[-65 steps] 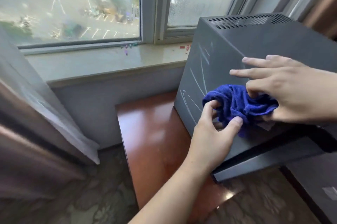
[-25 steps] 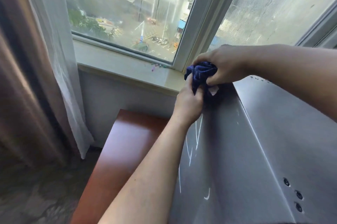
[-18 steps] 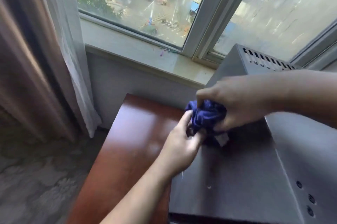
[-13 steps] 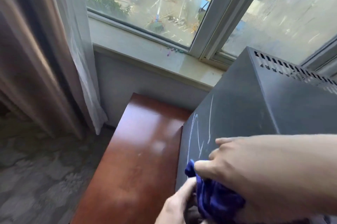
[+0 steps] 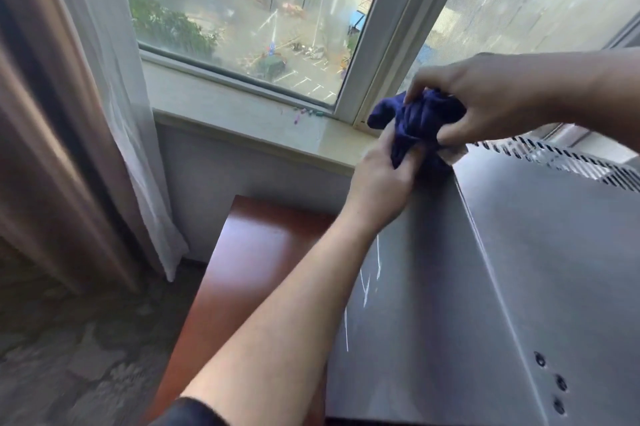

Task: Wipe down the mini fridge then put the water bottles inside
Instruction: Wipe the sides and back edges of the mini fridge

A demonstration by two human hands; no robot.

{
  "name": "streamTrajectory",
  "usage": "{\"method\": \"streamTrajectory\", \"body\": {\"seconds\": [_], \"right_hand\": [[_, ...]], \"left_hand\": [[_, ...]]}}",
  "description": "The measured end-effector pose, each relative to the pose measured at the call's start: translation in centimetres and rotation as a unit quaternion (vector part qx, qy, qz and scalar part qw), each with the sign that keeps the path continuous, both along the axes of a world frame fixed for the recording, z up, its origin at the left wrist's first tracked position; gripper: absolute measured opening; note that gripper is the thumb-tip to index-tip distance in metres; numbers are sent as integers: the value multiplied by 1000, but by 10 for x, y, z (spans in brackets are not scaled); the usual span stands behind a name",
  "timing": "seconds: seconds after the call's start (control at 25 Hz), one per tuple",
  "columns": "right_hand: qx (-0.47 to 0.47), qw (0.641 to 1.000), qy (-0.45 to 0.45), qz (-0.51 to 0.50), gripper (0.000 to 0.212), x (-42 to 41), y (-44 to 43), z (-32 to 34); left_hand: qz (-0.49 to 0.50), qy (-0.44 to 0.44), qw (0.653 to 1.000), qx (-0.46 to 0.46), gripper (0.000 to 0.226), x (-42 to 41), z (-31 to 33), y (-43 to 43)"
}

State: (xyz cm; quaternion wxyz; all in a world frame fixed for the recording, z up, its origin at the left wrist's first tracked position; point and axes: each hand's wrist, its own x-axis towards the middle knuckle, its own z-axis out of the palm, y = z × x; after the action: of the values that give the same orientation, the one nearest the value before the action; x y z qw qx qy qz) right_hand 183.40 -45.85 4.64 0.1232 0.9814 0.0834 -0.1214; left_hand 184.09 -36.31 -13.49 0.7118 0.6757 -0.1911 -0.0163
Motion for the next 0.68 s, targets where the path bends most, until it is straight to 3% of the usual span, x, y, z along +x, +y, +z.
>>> {"method": "streamTrajectory", "body": {"seconds": [0.16, 0.28, 0.36, 0.56, 0.68], "right_hand": [[2, 1000, -7, -10, 54, -5, -6, -27], [-64, 997, 27, 17, 51, -7, 13, -45], [-115, 990, 68, 35, 54, -11, 32, -56], [-132, 965, 214, 75, 51, -64, 65, -91], [-112, 952, 257, 125, 41, -103, 74, -103]], "left_hand": [[-39, 16, 999, 3, 39, 4, -25, -7], [-34, 60, 998, -11, 39, -9, -46, -1], [-40, 88, 995, -30, 38, -24, -62, 8], [-129, 165, 977, -37, 41, -108, -120, 64], [-164, 238, 956, -57, 65, -149, -137, 87]]}}
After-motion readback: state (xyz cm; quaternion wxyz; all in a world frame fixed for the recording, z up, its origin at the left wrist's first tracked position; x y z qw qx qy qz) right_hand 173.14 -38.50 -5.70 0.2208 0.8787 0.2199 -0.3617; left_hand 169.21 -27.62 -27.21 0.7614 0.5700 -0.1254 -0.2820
